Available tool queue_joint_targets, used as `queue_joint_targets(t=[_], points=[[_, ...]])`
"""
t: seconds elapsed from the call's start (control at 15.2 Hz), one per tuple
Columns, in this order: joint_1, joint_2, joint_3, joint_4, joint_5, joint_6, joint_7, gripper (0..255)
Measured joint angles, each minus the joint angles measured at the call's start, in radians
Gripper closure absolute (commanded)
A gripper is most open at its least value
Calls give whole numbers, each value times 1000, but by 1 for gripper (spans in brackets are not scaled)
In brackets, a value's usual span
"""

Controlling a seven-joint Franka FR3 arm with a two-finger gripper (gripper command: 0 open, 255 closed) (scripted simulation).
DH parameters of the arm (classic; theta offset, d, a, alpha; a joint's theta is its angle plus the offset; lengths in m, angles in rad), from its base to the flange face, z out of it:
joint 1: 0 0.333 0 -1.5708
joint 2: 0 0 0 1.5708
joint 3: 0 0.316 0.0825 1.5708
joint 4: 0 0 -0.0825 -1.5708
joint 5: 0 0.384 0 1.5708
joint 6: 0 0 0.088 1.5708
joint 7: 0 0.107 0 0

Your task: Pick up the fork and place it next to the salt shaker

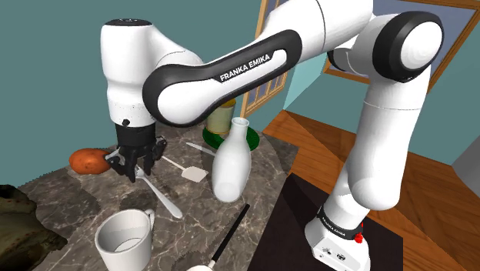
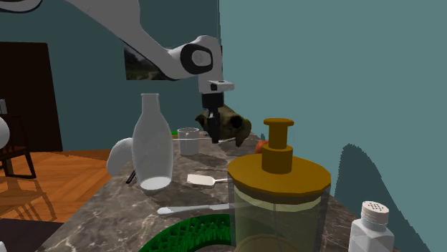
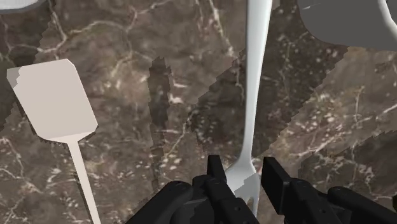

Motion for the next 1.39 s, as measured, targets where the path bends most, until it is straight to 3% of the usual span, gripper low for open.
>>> queue_joint_targets(t=[0.99, 1.39], points=[[-10, -59, 13, 129, 51, -175, -42, 255], [-76, -62, -28, 142, 66, -181, -153, 255]])
